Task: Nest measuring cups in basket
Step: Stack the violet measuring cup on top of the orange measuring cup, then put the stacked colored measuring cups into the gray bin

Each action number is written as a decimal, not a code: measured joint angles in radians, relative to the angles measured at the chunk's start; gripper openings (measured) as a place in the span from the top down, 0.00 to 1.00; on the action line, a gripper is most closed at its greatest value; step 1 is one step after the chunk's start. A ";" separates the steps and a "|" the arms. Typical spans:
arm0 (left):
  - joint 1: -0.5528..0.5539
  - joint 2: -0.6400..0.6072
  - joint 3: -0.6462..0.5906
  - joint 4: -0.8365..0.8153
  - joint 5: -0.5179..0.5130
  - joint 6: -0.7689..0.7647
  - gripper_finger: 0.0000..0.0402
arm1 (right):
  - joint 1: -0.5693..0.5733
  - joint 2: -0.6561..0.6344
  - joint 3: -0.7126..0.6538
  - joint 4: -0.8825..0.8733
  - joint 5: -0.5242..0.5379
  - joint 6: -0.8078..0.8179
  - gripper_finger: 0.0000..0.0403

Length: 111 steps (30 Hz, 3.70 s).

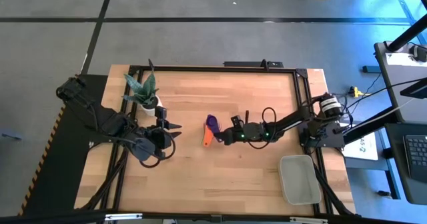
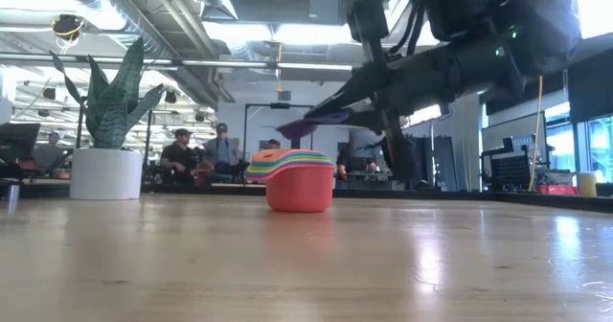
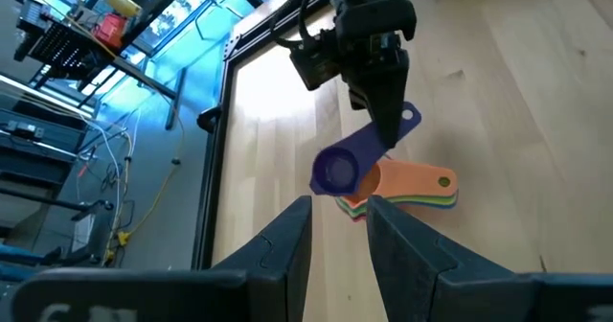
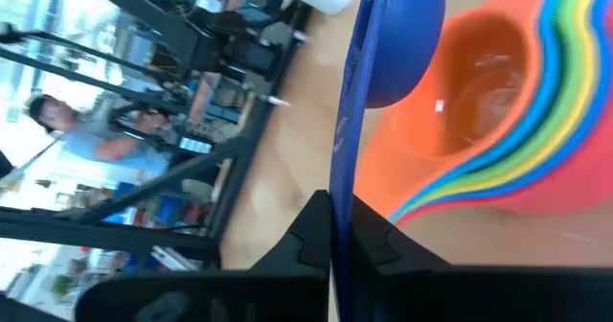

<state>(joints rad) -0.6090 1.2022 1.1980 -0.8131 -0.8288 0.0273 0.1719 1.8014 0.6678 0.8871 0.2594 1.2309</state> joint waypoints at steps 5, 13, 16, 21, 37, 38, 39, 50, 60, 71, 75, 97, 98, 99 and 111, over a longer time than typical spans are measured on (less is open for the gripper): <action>0.000 0.000 0.000 -0.002 0.000 0.000 0.76 | 0.000 0.034 0.000 0.021 -0.009 0.029 1.00; 0.000 0.000 0.000 -0.002 0.002 -0.003 0.76 | 0.000 0.046 0.000 0.025 -0.027 0.048 1.00; 0.000 0.000 0.000 -0.003 0.003 -0.009 0.76 | 0.001 0.046 0.001 0.024 -0.027 0.045 0.96; 0.000 0.000 0.000 -0.002 0.004 -0.019 0.76 | 0.008 0.046 0.000 0.024 -0.026 0.024 0.89; 0.000 0.000 0.000 0.002 0.011 -0.026 0.76 | 0.030 0.046 0.000 0.020 -0.026 -0.035 0.63; 0.000 0.000 0.000 0.005 0.011 -0.026 0.76 | 0.029 0.046 0.001 0.014 -0.024 -0.038 0.61; 0.000 0.000 0.000 0.010 0.011 -0.026 0.76 | 0.029 0.046 0.000 0.009 -0.022 -0.048 0.60; 0.000 0.000 0.000 0.037 0.028 -0.025 0.76 | 0.051 0.046 0.049 -0.046 -0.056 -0.169 0.52; -0.003 0.000 0.000 0.067 0.047 -0.023 0.76 | 0.043 0.045 0.107 -0.221 -0.080 -0.242 0.52; -0.003 0.000 0.000 0.068 0.050 -0.018 0.76 | 0.043 0.045 0.118 -0.165 -0.081 -0.268 0.52; -0.003 0.000 0.000 0.068 0.050 -0.018 0.76 | 0.049 0.045 0.159 -0.168 -0.088 -0.320 0.52; -0.002 0.000 0.000 0.062 0.075 -0.053 0.76 | 0.045 0.054 0.204 -0.181 -0.363 -0.373 0.52; 0.000 0.000 0.000 0.062 0.087 -0.062 0.76 | 0.045 0.050 0.207 -0.182 -0.393 -0.374 0.52; 0.002 0.000 0.000 0.061 0.095 -0.075 0.76 | 0.045 0.041 0.206 -0.201 -0.421 -0.382 0.52; 0.147 0.133 0.000 0.051 0.192 -0.378 0.76 | 0.056 -0.229 0.206 -0.865 -0.329 -0.763 0.52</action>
<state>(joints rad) -0.4620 1.3350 1.1976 -0.7620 -0.6364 -0.3506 0.2283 1.5722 0.8741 0.0225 -0.0695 0.4680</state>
